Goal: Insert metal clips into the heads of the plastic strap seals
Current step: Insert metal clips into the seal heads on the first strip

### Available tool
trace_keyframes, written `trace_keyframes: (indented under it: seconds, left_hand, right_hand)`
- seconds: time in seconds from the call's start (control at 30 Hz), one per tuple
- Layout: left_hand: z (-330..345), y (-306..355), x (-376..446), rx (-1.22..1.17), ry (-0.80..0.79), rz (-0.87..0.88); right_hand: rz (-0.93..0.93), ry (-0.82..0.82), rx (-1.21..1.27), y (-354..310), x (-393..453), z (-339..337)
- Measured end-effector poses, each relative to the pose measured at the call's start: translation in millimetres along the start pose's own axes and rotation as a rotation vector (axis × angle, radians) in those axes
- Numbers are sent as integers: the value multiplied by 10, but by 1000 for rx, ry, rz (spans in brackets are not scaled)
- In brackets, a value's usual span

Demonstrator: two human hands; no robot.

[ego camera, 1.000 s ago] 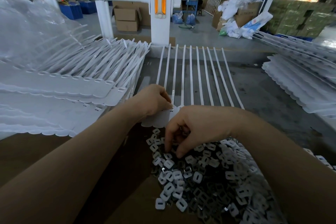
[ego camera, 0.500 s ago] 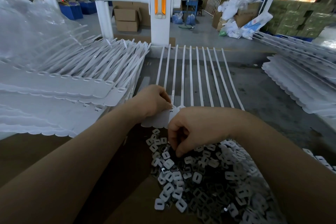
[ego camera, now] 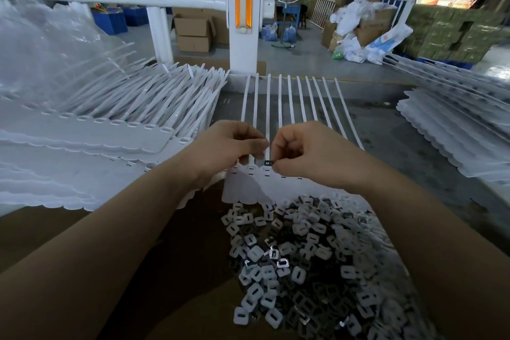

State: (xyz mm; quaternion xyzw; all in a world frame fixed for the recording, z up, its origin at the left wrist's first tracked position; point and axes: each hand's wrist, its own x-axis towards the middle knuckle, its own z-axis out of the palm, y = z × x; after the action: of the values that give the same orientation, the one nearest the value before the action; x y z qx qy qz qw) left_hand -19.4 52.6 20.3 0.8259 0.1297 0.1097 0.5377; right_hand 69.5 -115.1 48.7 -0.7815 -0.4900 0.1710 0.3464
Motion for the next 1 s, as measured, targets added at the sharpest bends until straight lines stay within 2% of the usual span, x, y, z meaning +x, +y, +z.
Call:
trace_keyframes:
  seconds: [0.13, 0.2, 0.3, 0.47, 0.73, 1.0]
  left_hand:
    - [-98, 34, -37, -275, -347, -141]
    - [-143, 30, -39, -357, -416, -195]
    - [-168, 32, -37, -318, -452, -201]
    - [-144, 29, -26, -239, -437, -171]
    - [-95, 52, -27, -299, -353, -139]
    - [-116, 42, -27, -293, -219, -87]
  right_hand:
    - [7, -56, 13, 8, -21, -15]
    - [19, -45, 19, 17, -17, -16]
    - [33, -44, 35, 24, -15, -11]
    - [46, -70, 69, 56, -18, -12]
    - [70, -51, 206, 73, 1, -53]
    - [161, -9, 158, 121, 12, -72]
